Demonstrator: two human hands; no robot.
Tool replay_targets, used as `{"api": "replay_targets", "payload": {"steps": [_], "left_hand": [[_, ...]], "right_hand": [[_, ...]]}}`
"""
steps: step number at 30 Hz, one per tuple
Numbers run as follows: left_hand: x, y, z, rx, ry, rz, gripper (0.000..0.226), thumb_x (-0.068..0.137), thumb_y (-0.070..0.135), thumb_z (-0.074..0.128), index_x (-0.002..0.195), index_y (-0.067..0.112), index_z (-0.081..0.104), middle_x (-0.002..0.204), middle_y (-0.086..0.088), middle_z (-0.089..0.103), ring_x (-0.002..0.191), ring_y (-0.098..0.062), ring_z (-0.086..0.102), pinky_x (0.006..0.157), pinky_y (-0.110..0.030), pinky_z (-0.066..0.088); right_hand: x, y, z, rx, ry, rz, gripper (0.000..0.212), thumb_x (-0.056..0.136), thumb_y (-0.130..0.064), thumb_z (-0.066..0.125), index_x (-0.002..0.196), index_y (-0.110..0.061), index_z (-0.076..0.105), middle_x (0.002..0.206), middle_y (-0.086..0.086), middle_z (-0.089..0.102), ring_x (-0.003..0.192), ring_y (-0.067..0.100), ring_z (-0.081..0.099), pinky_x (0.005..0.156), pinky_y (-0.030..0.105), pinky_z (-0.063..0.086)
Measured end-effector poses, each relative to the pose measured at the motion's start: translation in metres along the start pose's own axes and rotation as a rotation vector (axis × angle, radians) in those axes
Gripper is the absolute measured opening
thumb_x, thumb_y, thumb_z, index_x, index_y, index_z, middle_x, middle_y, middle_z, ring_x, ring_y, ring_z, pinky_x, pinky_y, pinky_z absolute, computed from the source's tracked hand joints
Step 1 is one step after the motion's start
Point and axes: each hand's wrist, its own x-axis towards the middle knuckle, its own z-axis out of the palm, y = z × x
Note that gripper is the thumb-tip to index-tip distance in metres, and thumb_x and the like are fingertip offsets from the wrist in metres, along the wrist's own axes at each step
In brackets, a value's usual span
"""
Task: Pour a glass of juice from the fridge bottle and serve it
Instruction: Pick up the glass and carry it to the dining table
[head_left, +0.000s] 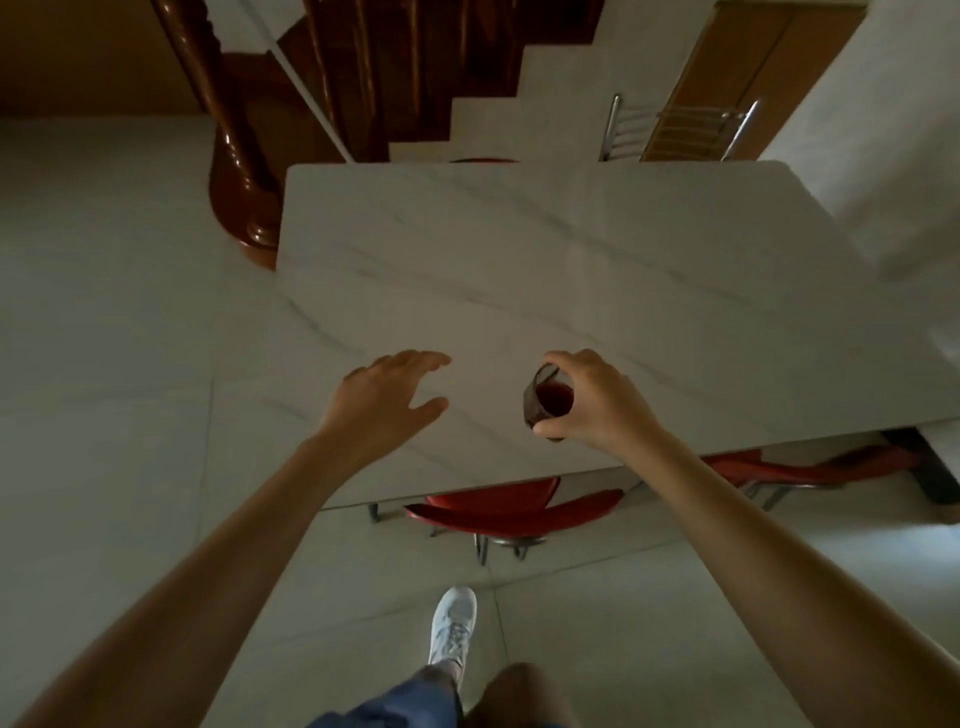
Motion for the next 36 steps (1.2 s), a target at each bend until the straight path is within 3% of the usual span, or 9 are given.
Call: {"api": "replay_targets", "payload": {"steps": [6, 13, 26, 31, 36], "left_hand": [[0.039, -0.003, 0.039, -0.020, -0.016, -0.103, 0.044, 0.090, 0.042, 0.056, 0.132, 0.034, 0.046, 0.133, 0.012, 0.056, 0.115, -0.011, 0.056, 0.088, -0.033, 0.044], [0.064, 0.004, 0.072, -0.037, 0.003, -0.243, 0.044, 0.090, 0.043, 0.057, 0.132, 0.033, 0.047, 0.132, 0.011, 0.057, 0.113, -0.011, 0.057, 0.089, -0.035, 0.047], [0.093, 0.021, 0.087, -0.051, 0.017, -0.323, 0.045, 0.090, 0.045, 0.056, 0.132, 0.035, 0.046, 0.131, 0.012, 0.057, 0.112, -0.009, 0.057, 0.087, -0.034, 0.047], [0.095, 0.028, 0.087, -0.049, 0.010, -0.333, 0.045, 0.090, 0.045, 0.056, 0.133, 0.035, 0.044, 0.132, 0.013, 0.056, 0.113, -0.009, 0.056, 0.087, -0.033, 0.047], [0.089, 0.041, 0.078, -0.056, 0.027, -0.325, 0.045, 0.089, 0.045, 0.056, 0.132, 0.036, 0.045, 0.131, 0.013, 0.056, 0.113, -0.009, 0.056, 0.084, -0.032, 0.045]], "right_hand": [[0.057, 0.041, 0.028, 0.036, -0.071, 0.028, 0.083, 0.061, -0.039, 0.081, 0.132, -0.024, 0.041, 0.123, 0.008, 0.049, 0.106, 0.029, 0.057, 0.080, 0.036, 0.047], [0.107, 0.073, 0.048, 0.115, -0.042, 0.055, 0.078, 0.060, -0.035, 0.078, 0.129, -0.028, 0.043, 0.120, 0.006, 0.049, 0.103, 0.029, 0.056, 0.077, 0.033, 0.046], [0.142, 0.094, 0.049, 0.124, -0.079, 0.010, 0.080, 0.059, -0.035, 0.079, 0.130, -0.028, 0.043, 0.120, 0.007, 0.048, 0.102, 0.031, 0.056, 0.079, 0.038, 0.048], [0.140, 0.093, 0.052, -0.002, -0.123, -0.013, 0.088, 0.065, -0.042, 0.076, 0.137, -0.027, 0.027, 0.128, 0.009, 0.043, 0.104, 0.034, 0.055, 0.072, 0.036, 0.044], [0.135, 0.101, 0.034, 0.014, -0.285, 0.080, 0.116, 0.060, -0.055, 0.077, 0.146, -0.028, 0.005, 0.140, 0.012, 0.037, 0.122, 0.034, 0.044, 0.089, 0.044, 0.043]]}}
